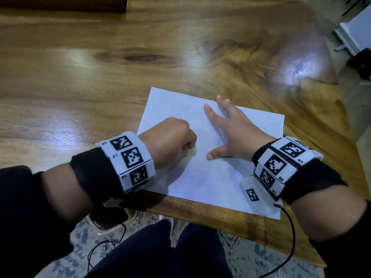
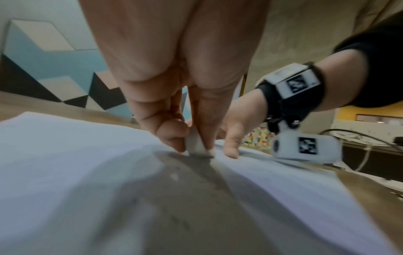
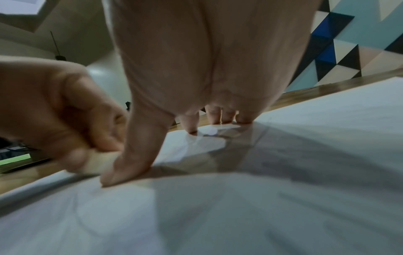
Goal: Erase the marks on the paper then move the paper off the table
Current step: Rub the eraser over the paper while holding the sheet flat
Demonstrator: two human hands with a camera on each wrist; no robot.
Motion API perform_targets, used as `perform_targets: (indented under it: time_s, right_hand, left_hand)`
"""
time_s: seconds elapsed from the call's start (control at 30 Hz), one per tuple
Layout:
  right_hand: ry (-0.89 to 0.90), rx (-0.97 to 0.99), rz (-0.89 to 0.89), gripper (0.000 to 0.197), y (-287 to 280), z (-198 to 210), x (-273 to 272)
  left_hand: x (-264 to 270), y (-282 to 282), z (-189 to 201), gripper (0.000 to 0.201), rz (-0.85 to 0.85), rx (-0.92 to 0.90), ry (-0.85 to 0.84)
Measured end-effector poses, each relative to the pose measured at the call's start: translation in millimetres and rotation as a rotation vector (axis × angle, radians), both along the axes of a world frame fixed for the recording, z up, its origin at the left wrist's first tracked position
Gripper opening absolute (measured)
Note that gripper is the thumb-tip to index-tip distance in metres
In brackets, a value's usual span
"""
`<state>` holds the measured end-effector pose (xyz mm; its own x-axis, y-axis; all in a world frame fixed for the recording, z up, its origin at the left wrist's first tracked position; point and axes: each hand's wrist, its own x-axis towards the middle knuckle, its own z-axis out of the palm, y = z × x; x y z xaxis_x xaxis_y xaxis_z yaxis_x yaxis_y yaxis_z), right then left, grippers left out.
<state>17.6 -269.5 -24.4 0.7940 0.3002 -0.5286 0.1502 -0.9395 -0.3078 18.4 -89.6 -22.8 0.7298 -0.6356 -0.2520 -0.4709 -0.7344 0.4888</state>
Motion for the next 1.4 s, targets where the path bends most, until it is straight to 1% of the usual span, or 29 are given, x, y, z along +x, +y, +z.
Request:
perform_targets:
  time_s: [0.1,0.13,0.2,0.27,0.4,0.47,0.6,0.7,0.77,0.87,0.9,0.97,1.0,1.07,1.13,1.17,1.2,1.3,1.33,1.37,1.4]
  right_hand:
    - [-0.002,-0.008,0.001,0.118,0,2,0]
    - [0.000,-0.015,0.001,0.118,0,2,-1]
    - [-0.001,-0.027,0.004,0.118,0,3,-1]
    - [-0.010,-0.039,0.011,0.118,1,3,-1]
    - [-0.018,-0.044,0.009,0.118,2,2,-2]
    - [-0.021,-0.048,0.010,0.117,2,2,-2]
    - [-0.054,-0.075,-0.006,0.115,5,2,-5]
    - [-0.113,-0.070,-0.014,0.112,5,4,-7]
    - [-0.121,-0.067,-0.010,0.111,5,5,-8]
    - [-0.115,-0.053,-0.013,0.112,4,3,-8]
    - [-0.112,-0.045,-0.020,0.112,3,3,-8]
    - [-0.098,-0.038,-0.022,0.112,3,2,-7]
    - [-0.094,-0.037,-0.024,0.112,2,2,-7]
    - [-0.093,-0.028,-0.023,0.112,2,3,-6]
    - [-0.094,-0.015,-0.025,0.112,2,2,-7]
    - [-0.094,-0.009,-0.027,0.112,2,2,-7]
    - [-0.094,-0.007,-0.029,0.111,2,2,-7]
    - [-0.097,-0.013,-0.013,0.111,1,1,-8]
    - [-0.099,-0.012,-0.011,0.111,1,0,-8]
    - [-0.098,-0.008,-0.010,0.111,1,0,-8]
    - [-0.094,-0.003,-0.013,0.112,1,0,-8]
  left_hand:
    - [-22,9,0,0.028,-0.130,-0.023,0.076]
    - [-25,11,-1,0.027,-0.150,-0.017,0.118]
    - [-23,13,-1,0.019,-0.148,-0.004,0.164]
    - [-16,12,0,0.019,-0.109,-0.011,0.138]
    - [1,6,2,0.021,0.085,-0.013,-0.022]
    - [6,2,1,0.019,0.126,-0.011,-0.051]
    - [-5,4,-2,0.015,0.066,0.001,-0.062]
    - [-14,9,-2,0.015,0.029,-0.011,0.003]
    - [-9,8,0,0.016,0.050,-0.009,0.034]
    - [7,-5,3,0.015,0.117,-0.053,-0.026]
    - [8,-11,3,0.013,0.108,-0.054,-0.049]
    - [-2,-14,1,0.008,0.043,-0.055,-0.063]
    - [-10,-11,-3,0.010,0.001,-0.075,-0.052]
    - [-28,0,-6,0.018,-0.079,-0.075,0.037]
    - [-35,5,-5,0.015,-0.137,-0.040,0.111]
    - [-32,3,-4,0.015,-0.139,-0.034,0.118]
    - [-24,0,-2,0.015,-0.107,-0.036,0.098]
    - [2,-10,-1,0.012,0.019,-0.019,-0.011]
    - [3,-10,-3,0.009,0.033,-0.023,-0.027]
    - [-2,-7,-5,0.008,0.015,-0.061,-0.039]
    - [-13,-2,-7,0.013,-0.029,-0.090,-0.021]
